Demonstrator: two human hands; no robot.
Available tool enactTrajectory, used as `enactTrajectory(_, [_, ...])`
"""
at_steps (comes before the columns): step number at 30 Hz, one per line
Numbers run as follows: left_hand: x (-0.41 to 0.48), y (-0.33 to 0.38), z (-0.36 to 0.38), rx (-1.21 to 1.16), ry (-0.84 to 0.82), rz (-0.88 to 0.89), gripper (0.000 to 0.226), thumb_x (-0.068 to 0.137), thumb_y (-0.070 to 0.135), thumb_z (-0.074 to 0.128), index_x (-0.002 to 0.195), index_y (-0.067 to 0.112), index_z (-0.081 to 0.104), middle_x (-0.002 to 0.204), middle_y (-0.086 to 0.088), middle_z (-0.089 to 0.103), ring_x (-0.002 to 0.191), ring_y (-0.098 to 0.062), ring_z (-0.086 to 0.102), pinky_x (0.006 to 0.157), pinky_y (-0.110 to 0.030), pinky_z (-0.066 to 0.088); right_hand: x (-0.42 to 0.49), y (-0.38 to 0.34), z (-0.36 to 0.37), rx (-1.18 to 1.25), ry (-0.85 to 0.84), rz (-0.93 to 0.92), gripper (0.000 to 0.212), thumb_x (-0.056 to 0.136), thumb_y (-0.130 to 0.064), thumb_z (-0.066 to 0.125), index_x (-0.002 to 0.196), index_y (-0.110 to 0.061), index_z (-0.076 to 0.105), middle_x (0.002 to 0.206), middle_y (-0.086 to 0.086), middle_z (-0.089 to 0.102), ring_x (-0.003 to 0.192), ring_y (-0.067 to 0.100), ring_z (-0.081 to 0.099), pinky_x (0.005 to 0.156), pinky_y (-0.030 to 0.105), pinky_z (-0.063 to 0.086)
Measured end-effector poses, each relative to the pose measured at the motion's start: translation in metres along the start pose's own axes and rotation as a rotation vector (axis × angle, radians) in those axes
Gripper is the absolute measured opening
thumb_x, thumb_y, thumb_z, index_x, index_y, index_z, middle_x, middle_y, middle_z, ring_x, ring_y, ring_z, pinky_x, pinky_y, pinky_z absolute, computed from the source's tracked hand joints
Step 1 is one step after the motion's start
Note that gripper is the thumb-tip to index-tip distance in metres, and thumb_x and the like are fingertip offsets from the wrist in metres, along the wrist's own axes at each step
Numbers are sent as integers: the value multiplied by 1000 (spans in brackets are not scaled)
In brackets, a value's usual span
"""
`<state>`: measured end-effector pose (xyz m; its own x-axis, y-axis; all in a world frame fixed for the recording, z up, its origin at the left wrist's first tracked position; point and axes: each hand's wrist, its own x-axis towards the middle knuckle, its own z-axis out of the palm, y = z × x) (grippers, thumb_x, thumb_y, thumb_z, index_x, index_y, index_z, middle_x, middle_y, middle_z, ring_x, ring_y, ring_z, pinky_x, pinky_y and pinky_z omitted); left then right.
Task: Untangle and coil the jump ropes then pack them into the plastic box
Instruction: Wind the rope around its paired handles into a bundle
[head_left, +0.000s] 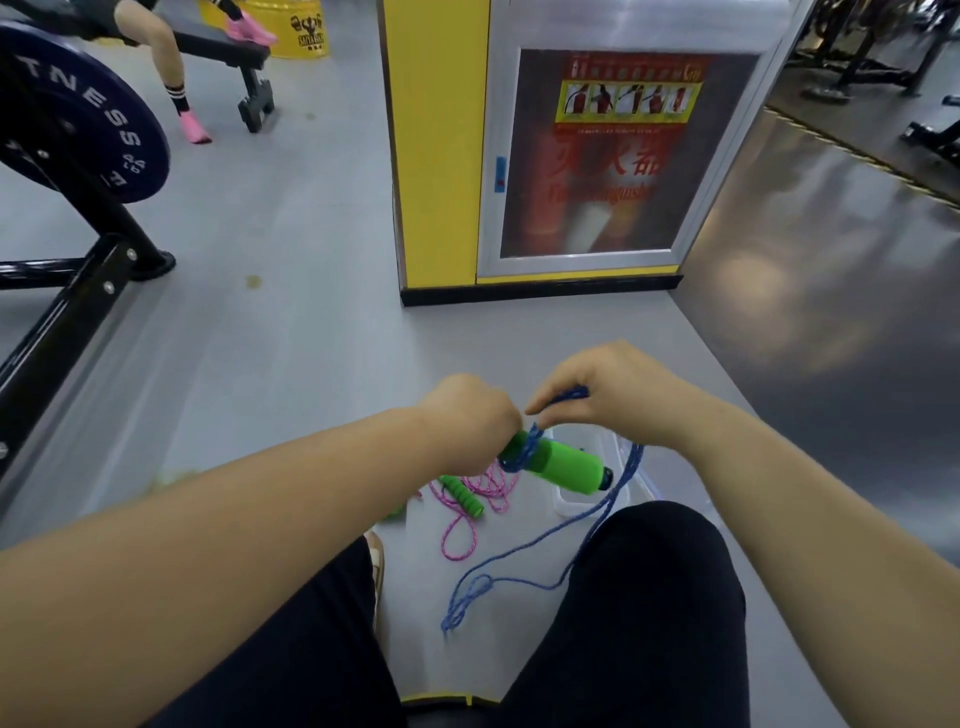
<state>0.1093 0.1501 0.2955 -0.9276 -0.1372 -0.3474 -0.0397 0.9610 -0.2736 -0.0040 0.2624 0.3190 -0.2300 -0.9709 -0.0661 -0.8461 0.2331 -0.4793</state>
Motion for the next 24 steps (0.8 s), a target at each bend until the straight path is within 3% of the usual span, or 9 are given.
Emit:
enactTrajectory(3, [-5,-7,-4,-195,100,90,27,90,24,54,116,24,55,74,7,49,68,-19,50,58,-28,36,-8,12,-6,428,-5,88,12,78,-14,72,81,-26,74,68,-20,69,69,-8,61,65,4,41])
enactTrajectory(7, [-11,-16,-3,-617,156,162,27,83,33,68,108,22,61,81,8,60,73,-13,51,67,-26,43,-18,28,9,799,19,266,24,88,1,53,80,-16,67,60,-12,69,59,2,62,55,11,48])
enactTrajectory(9, [-12,-19,3,-826,163,131,28,80,28,73,104,19,63,84,6,64,74,-14,56,71,-25,48,-22,32,25,770,65,367,36,92,8,42,68,-16,55,50,-12,60,54,6,53,52,12,45])
enactTrajectory(11, [-11,-22,9,-1020,173,56,29,79,24,74,104,19,62,88,5,66,75,-9,60,70,-15,49,-25,36,45,624,73,354,36,94,-3,43,63,-18,51,50,-7,43,47,5,35,52,21,34])
enactTrajectory(12, [-11,-24,12,-1115,187,13,32,78,21,74,107,21,60,91,4,66,76,-6,60,69,-10,48,-25,37,55,627,48,340,32,97,-13,42,70,-19,58,52,-5,38,46,6,31,52,22,30])
enactTrajectory(14, [-10,-31,17,-1267,220,-77,48,78,19,75,121,24,53,101,2,65,87,-11,62,79,-17,51,-25,37,72,677,2,320,28,100,-27,37,98,-25,65,54,-7,34,47,5,30,49,16,29])
enactTrajectory(17, [-8,-38,22,-1322,227,-148,60,78,15,74,129,31,46,106,1,64,95,-18,62,85,-31,52,-24,32,87,701,-30,287,27,101,-27,33,107,-23,59,54,-7,37,46,5,31,49,13,31])
enactTrajectory(21, [-7,-42,25,-1403,255,-180,47,78,10,73,113,33,51,99,-2,66,87,-20,65,77,-31,55,-23,33,92,769,-6,363,22,101,-22,33,100,-10,51,54,-2,42,43,6,31,45,18,29])
enactTrajectory(24, [-3,-48,32,-1405,295,-291,39,78,12,72,109,28,54,94,-5,67,81,-21,65,73,-30,55,-26,34,87,595,-29,386,25,100,-24,37,85,-15,55,59,-2,46,51,8,38,50,17,33])
